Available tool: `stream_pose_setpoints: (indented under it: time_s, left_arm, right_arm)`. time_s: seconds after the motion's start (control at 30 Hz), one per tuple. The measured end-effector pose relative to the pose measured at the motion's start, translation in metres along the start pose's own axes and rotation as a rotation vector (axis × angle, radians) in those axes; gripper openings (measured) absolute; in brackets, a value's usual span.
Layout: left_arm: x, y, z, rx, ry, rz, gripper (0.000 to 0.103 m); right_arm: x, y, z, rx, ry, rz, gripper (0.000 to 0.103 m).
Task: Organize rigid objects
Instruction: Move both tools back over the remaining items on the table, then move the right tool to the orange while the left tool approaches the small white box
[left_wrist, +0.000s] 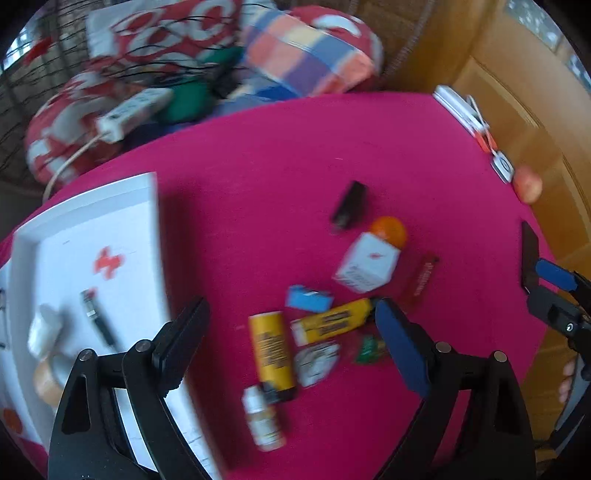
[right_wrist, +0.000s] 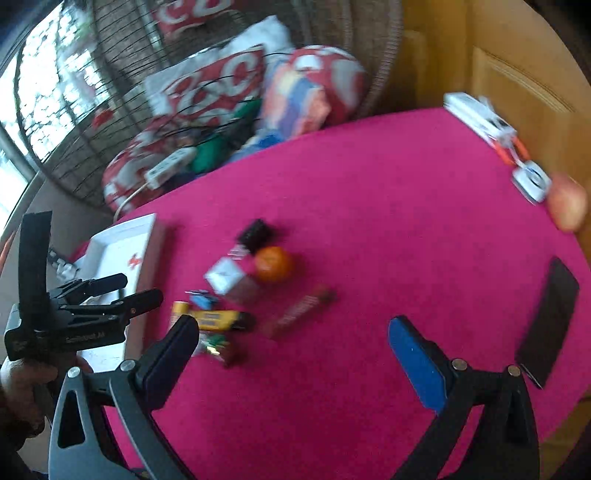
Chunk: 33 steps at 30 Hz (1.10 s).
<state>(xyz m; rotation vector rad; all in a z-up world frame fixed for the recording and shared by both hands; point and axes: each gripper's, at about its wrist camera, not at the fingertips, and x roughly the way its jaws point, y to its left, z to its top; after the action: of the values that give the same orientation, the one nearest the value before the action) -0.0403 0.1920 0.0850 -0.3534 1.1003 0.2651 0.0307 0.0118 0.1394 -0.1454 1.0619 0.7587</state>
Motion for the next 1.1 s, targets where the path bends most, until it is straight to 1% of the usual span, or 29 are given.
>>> stream_pose_setpoints:
  time_s: [0.17,0.27,0.33,0.37,0.53,0.57,0.6,0.63,0.67,0.7,0.73,0.77,0.83,0.93,1.1]
  left_arm:
    - [0.029,-0.028,0.013,0.089,0.041,-0.002,0.092]
    - [0.044,-0.038,0.015,0.118,0.057,-0.001,0.091]
    - [0.052,-0.044,0.018,0.124,0.057,-0.004,0.084]
    - [0.055,-0.046,0.020,0.123,0.059,-0.004,0.078]
    - [0.066,-0.054,0.023,0.151,0.066,0.007,0.077]
    - [0.067,-0.054,0.022,0.153,0.066,0.008,0.074]
    - [0.068,-0.054,0.022,0.154,0.066,0.006,0.067]
    - [0.070,-0.054,0.023,0.156,0.070,0.006,0.064]
    - [0.072,-0.054,0.024,0.159,0.075,0.004,0.054]
    - [0.073,-0.054,0.024,0.162,0.079,0.001,0.041]
    - [0.075,-0.053,0.023,0.170,0.083,0.014,0.038]
    - [0.075,-0.053,0.023,0.173,0.078,0.012,0.038]
    - [0.073,-0.049,0.023,0.153,0.074,-0.004,0.037]
    - [0.067,-0.041,0.024,0.111,0.063,-0.006,0.037]
    - [0.048,-0.026,0.027,0.027,0.029,-0.006,0.036]
  right_arm:
    - [-0.010,-0.038,-0.005,0.050,-0.001,-0.032,0.103]
    - [-0.014,-0.054,-0.007,0.067,0.004,-0.039,0.103]
    - [-0.014,-0.065,-0.010,0.078,0.012,-0.046,0.103]
    - [-0.014,-0.069,-0.010,0.083,0.015,-0.048,0.103]
    - [-0.011,-0.084,-0.010,0.090,0.030,-0.047,0.103]
    - [-0.009,-0.085,-0.009,0.086,0.033,-0.044,0.103]
    - [-0.007,-0.085,-0.008,0.081,0.037,-0.040,0.103]
    - [-0.005,-0.084,-0.007,0.075,0.041,-0.036,0.103]
    - [-0.003,-0.083,-0.006,0.069,0.046,-0.032,0.103]
    - [0.000,-0.082,-0.004,0.063,0.051,-0.028,0.103]
    - [0.002,-0.081,-0.002,0.057,0.054,-0.025,0.103]
    - [0.004,-0.079,0.000,0.050,0.058,-0.021,0.103]
    - [0.010,-0.074,0.004,0.029,0.066,-0.014,0.103]
    - [0.024,-0.060,0.015,-0.018,0.083,0.008,0.103]
    - [0.058,-0.023,0.034,-0.152,0.111,0.049,0.103]
